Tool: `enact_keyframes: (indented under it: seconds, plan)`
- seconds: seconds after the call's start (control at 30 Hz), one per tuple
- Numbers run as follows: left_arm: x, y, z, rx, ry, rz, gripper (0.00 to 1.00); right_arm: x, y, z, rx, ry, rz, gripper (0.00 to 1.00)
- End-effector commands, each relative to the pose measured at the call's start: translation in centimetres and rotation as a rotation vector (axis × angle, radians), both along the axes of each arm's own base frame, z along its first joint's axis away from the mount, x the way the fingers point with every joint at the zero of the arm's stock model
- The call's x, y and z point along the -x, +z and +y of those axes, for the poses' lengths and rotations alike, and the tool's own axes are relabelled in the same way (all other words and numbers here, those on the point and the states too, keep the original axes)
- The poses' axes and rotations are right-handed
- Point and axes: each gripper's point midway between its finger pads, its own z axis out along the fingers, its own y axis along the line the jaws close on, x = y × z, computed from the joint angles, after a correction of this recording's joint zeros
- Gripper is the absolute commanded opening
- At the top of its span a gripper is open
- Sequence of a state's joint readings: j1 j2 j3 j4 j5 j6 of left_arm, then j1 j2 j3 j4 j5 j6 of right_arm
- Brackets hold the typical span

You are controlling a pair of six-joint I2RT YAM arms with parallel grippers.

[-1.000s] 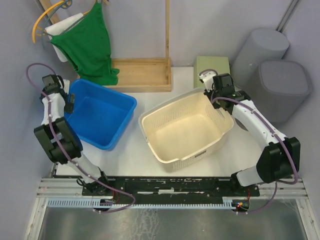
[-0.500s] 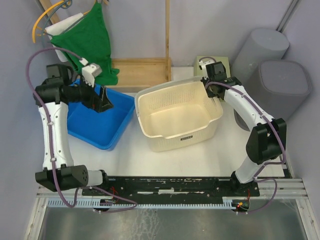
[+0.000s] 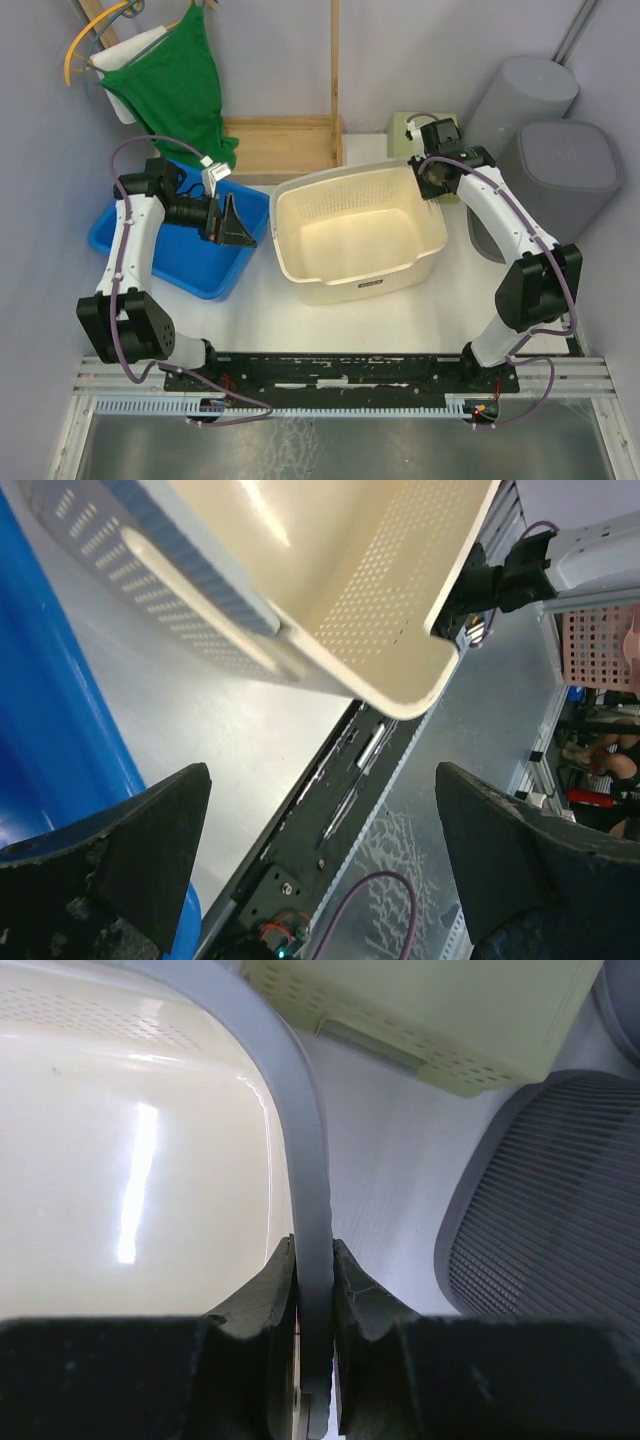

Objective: Turn the large container upside down
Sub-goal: Place the container at the center of the board.

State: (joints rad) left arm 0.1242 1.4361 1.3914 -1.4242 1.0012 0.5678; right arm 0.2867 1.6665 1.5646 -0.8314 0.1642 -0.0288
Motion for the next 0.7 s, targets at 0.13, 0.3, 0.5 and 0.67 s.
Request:
enact_keyframes:
  seconds: [0.13, 0.3, 0.5, 0.67]
  plan:
    - [-2.3, -1.4, -4.8, -0.065, 0.054, 0.026, 0.99, 3.4, 1.4, 1.4, -0.077, 0.136, 0.117, 0.36]
    - [-2.3, -3.0, -5.2, -0.097, 0.038, 0.066, 0.99, 4.7, 3.5, 2.3, -0.131, 0.190, 0.137, 0.81]
    - [-2.4, -3.4, -5.3, -0.113, 0.028, 0.067, 0.99, 5.8, 7.9, 2.2, -0.198, 0.189, 0.096, 0.90]
    - [-2.2, -3.8, -5.2, -0.120, 0.023, 0.068, 1.00, 5.7, 12.7, -3.2, -0.467, 0.069, 0.093, 0.91]
